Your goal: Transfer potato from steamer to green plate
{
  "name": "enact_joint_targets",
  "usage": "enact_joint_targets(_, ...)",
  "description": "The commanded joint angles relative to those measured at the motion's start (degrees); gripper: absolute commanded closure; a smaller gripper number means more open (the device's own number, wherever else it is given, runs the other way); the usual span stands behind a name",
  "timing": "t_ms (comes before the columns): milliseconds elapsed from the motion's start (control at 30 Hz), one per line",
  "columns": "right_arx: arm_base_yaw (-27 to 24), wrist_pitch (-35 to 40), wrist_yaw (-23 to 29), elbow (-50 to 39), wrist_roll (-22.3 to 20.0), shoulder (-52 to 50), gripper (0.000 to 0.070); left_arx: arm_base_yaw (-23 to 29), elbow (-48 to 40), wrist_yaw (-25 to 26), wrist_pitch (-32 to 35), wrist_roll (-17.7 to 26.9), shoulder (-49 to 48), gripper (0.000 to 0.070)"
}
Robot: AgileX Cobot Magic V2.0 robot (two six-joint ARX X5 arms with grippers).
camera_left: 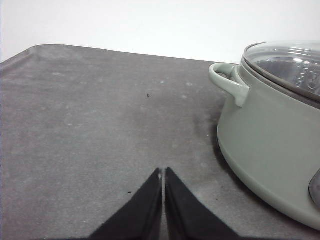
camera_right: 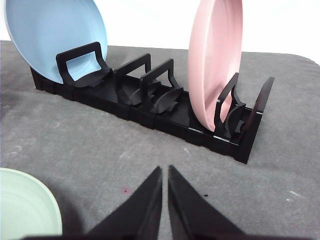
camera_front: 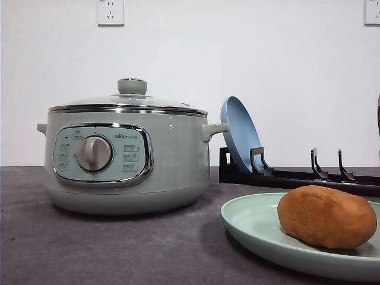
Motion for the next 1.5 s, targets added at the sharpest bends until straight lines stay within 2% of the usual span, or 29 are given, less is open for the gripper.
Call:
enact_joint_targets(0, 0.0, 0.6, 0.1, -0.3, -0.2, -0.2, 0.0691, 0.0, -1.2, 0.0, 0.6, 0.0, -0.1, 0.0700)
enact_joint_targets(1467, 0.0, 0.6, 0.1, -0.3, -0.2, -0.2, 0.0691, 0.0, -1.2, 0.0, 0.6, 0.0, -0.1, 0.0700)
